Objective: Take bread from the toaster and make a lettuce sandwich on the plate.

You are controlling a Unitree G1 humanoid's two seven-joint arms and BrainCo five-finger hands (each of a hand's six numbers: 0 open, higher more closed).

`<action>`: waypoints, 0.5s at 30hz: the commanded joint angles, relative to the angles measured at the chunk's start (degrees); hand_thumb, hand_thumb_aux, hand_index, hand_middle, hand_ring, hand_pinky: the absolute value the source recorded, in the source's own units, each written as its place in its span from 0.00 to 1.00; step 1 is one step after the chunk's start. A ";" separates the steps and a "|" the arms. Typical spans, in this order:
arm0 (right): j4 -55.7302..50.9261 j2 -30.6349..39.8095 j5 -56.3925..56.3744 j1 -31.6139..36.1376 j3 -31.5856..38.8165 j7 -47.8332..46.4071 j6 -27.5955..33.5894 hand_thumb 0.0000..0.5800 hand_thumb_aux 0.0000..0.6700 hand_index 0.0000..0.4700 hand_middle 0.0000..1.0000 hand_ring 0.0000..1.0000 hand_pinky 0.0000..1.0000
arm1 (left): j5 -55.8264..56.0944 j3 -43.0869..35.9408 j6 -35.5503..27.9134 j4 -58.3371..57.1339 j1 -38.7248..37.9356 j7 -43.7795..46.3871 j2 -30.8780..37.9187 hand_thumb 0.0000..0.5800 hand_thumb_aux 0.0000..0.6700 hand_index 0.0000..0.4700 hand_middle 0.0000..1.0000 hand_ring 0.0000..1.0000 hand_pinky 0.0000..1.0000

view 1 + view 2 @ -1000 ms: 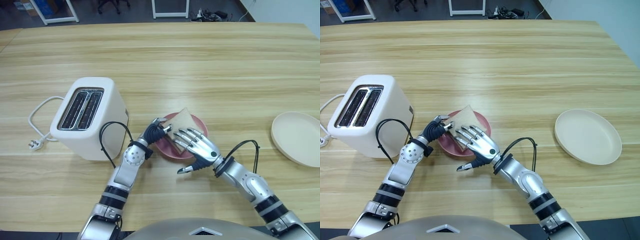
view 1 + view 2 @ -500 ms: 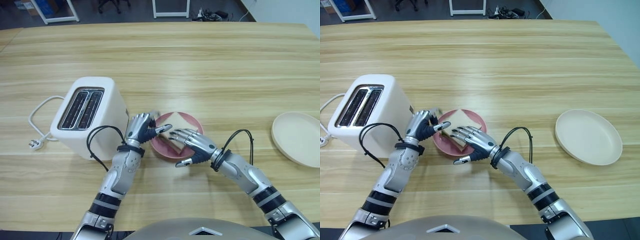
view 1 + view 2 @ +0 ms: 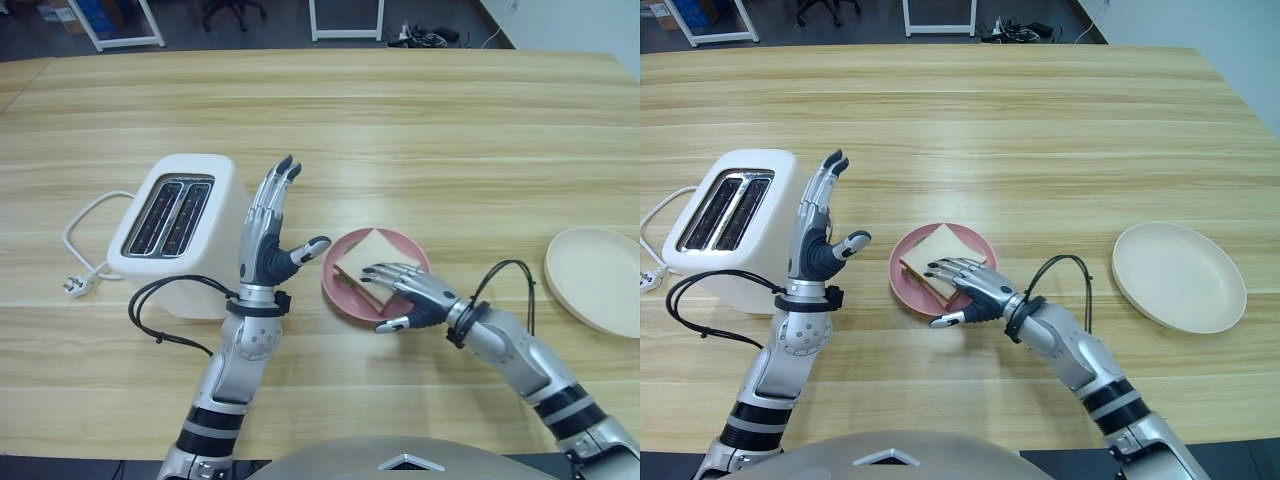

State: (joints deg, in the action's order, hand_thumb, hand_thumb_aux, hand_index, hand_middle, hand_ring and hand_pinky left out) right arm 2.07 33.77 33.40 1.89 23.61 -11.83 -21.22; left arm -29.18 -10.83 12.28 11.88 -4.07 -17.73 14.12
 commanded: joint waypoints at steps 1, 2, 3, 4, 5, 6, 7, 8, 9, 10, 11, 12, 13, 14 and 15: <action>-0.28 -1.51 -7.99 -1.82 -4.76 0.18 -1.49 0.00 0.00 0.00 0.00 0.00 0.00 | 5.16 0.72 1.68 -2.44 -0.93 2.76 -1.63 0.00 0.00 0.00 0.00 0.00 0.00; -0.64 -2.99 -11.19 -1.31 -6.46 1.08 -2.17 0.00 0.00 0.00 0.00 0.00 0.00 | 5.99 0.81 2.04 -2.61 -1.03 3.15 -2.00 0.00 0.00 0.00 0.00 0.00 0.00; -0.83 -4.12 -13.76 -1.01 -7.88 1.66 -2.76 0.00 0.00 0.00 0.00 0.00 0.00 | 6.25 0.79 2.37 -2.67 -1.08 3.39 -2.26 0.00 0.00 0.00 0.00 0.00 0.00; -0.63 -5.06 -16.43 -0.89 -9.22 1.85 -3.32 0.00 0.00 0.00 0.00 0.00 0.00 | 6.66 0.79 2.79 -2.61 -1.14 3.71 -2.46 0.00 0.00 0.00 0.00 0.00 0.00; -0.02 -5.74 -19.20 -1.05 -10.42 1.51 -3.69 0.00 0.00 0.00 0.00 0.00 0.00 | 7.18 0.81 3.02 -2.43 -1.20 4.41 -2.56 0.00 0.00 0.00 0.00 0.00 0.00; 1.08 -6.01 -21.75 -1.49 -11.61 0.80 -3.70 0.00 0.00 0.00 0.00 0.00 0.00 | 7.78 0.95 3.19 -2.07 -1.36 5.19 -2.58 0.00 0.00 0.00 0.00 0.00 0.00; 2.11 -5.97 -23.59 -1.97 -12.63 0.14 -3.71 0.00 0.00 0.00 0.00 0.00 0.00 | 8.81 1.12 3.41 -1.63 -1.59 6.32 -2.36 0.00 0.00 0.00 0.00 0.00 0.00; 3.60 -5.05 -25.57 -2.96 -13.96 -1.19 -3.27 0.00 0.00 0.00 0.00 0.00 0.00 | 12.56 1.23 3.08 -0.44 -2.04 9.84 -1.44 0.00 0.00 0.00 0.00 0.00 0.00; 4.89 -3.67 -26.97 -4.03 -15.16 -2.71 -2.91 0.00 0.00 0.00 0.00 0.00 0.00 | 17.21 1.38 2.21 1.00 -2.53 14.00 -0.37 0.00 0.00 0.00 0.00 0.00 0.00; 6.16 -1.52 -27.84 -5.55 -16.44 -4.72 -2.59 0.00 0.00 0.00 0.93 0.93 0.93 | 20.88 1.41 0.42 2.84 -3.03 18.79 1.61 0.21 0.11 0.11 0.29 0.29 0.29; 7.48 0.81 -28.09 -7.48 -18.09 -6.60 -2.16 0.42 0.24 0.24 1.00 1.00 1.00 | 21.69 1.56 -1.23 4.62 -3.51 22.65 4.03 0.88 0.65 0.65 1.00 1.00 1.00; 8.86 3.21 -28.73 -9.82 -20.24 -8.46 -1.92 0.87 0.64 0.64 1.00 1.00 1.00 | 21.66 2.01 -3.11 6.61 -4.13 26.07 6.77 1.00 1.00 1.00 1.00 1.00 1.00; 10.38 5.65 -29.66 -12.43 -22.44 -10.56 -1.85 1.00 0.94 0.94 1.00 1.00 1.00 | 21.32 2.81 -5.15 8.81 -4.91 28.96 9.39 1.00 1.00 1.00 1.00 1.00 1.00; 11.91 8.50 -30.04 -15.75 -24.71 -12.97 -1.68 1.00 1.00 1.00 1.00 1.00 1.00 | 21.00 3.76 -8.31 11.38 -6.00 32.18 12.33 1.00 1.00 1.00 1.00 1.00 1.00; 13.20 11.40 -29.62 -19.64 -26.80 -15.53 -1.49 1.00 1.00 1.00 1.00 1.00 1.00 | 19.39 4.13 -11.49 13.43 -7.46 35.47 15.60 1.00 1.00 1.00 1.00 1.00 1.00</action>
State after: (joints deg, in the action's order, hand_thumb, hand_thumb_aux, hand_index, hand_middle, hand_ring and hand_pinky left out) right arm 12.45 39.57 4.33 -11.30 0.92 -22.72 -23.36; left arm -7.94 -8.15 6.51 21.33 -8.66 11.97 23.81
